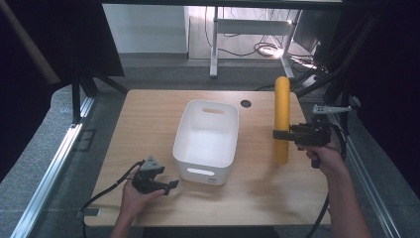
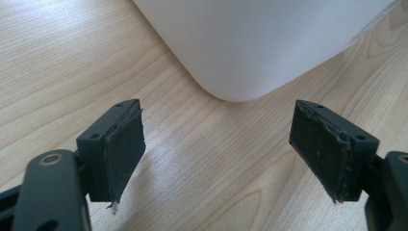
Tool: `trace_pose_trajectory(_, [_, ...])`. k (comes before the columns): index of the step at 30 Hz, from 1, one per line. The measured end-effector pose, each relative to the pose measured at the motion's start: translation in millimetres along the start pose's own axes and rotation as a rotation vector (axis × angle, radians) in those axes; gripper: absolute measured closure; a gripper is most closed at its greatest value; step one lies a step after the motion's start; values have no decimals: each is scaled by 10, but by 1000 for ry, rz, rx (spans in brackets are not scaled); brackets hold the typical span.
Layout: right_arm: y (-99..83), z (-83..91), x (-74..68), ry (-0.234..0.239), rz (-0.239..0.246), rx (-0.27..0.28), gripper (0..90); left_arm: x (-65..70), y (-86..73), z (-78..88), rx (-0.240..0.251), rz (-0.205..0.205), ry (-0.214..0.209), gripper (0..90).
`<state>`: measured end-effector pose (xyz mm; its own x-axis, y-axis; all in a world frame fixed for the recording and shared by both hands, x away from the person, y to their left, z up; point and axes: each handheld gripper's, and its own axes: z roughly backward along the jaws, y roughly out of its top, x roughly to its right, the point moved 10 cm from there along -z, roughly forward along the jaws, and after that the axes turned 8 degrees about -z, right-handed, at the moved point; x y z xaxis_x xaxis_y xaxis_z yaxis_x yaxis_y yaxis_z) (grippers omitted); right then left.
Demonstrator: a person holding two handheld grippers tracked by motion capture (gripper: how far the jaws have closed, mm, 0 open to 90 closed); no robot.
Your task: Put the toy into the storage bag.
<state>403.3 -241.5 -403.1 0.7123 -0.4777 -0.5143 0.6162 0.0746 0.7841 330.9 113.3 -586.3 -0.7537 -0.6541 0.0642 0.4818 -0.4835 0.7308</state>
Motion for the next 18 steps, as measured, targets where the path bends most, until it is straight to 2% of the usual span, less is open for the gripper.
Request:
trace_pose_trajectory(3, [6, -17, -48, 13, -1, 19, 514, 6, 0, -3, 0, 1, -3, 201])
trace_pose_trajectory(4, [8, -32, -84, 34, -9, 29, 513, 7, -1, -2, -1, 1, -3, 201])
trace_pose_trajectory(9, [5, -64, -107, 46, -15, 53, 513, 1, -1, 4, -1, 0, 0, 201])
trace_pose_trajectory(11, [12, -85, -121, 51, -20, 85, 513, 4, -1, 1, -1, 1, -1, 201])
trace_pose_trajectory(15, [19, -102, -154, 50, -24, 119, 513, 7, -1, -2, 0, 1, -3, 201])
trace_pose_trajectory(18, [35, -124, -189, 23, -23, 165, 513, 9, 2, -3, 2, 4, -3, 201])
